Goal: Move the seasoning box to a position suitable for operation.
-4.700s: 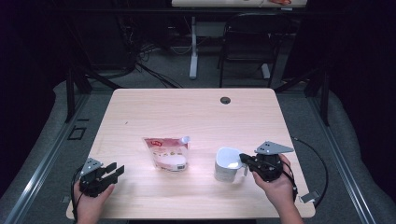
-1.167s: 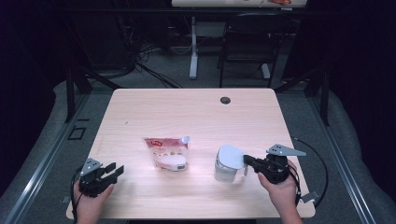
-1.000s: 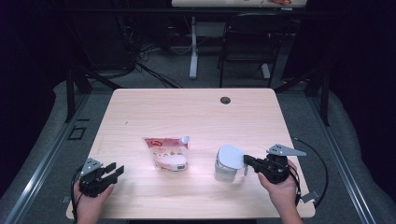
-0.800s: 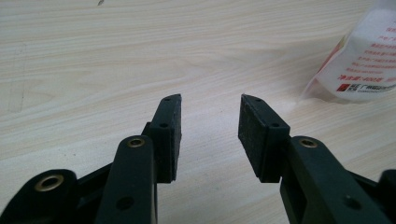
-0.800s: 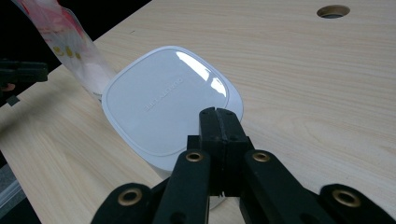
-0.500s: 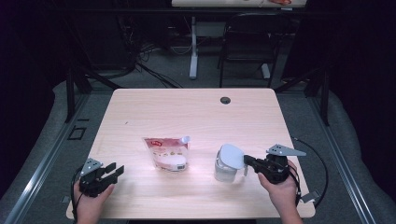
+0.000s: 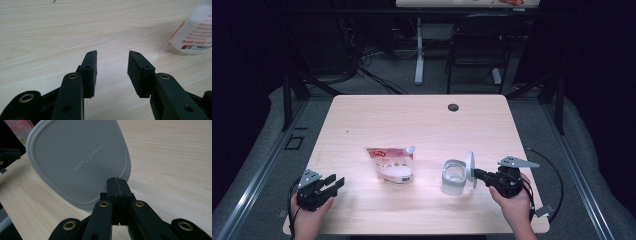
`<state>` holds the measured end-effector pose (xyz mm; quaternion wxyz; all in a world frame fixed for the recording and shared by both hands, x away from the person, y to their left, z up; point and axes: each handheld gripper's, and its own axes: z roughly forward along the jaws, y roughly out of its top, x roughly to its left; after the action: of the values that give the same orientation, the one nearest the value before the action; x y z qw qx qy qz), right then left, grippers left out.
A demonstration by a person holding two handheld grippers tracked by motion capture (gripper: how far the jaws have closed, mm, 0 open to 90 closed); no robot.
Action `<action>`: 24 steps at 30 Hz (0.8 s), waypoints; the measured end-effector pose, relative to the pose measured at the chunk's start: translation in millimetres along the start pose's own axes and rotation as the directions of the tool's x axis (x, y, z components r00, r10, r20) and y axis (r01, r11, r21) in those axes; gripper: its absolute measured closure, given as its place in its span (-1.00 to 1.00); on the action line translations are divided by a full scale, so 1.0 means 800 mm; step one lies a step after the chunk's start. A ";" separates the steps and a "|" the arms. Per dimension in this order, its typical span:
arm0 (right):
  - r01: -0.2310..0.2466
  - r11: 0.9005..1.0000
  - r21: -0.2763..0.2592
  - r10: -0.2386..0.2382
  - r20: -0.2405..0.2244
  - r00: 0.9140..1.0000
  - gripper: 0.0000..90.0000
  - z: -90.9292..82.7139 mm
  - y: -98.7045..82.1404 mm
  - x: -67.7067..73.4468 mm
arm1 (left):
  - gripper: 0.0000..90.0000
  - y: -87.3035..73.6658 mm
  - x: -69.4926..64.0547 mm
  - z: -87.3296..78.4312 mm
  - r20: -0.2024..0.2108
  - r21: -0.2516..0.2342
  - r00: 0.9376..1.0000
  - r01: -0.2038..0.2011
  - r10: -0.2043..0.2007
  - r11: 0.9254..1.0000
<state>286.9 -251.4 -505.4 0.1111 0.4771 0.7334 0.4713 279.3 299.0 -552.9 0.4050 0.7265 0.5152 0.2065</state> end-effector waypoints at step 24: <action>-0.026 0.999 0.030 0.025 0.013 1.000 1.00 0.006 -0.006 -0.007 | 0.33 0.000 0.000 -0.001 -0.003 -0.002 1.000 -0.001 0.001 1.000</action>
<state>289.8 -253.8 -513.7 0.1025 0.4910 0.7336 0.4586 278.8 299.4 -552.4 0.4050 0.7261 0.5152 0.2082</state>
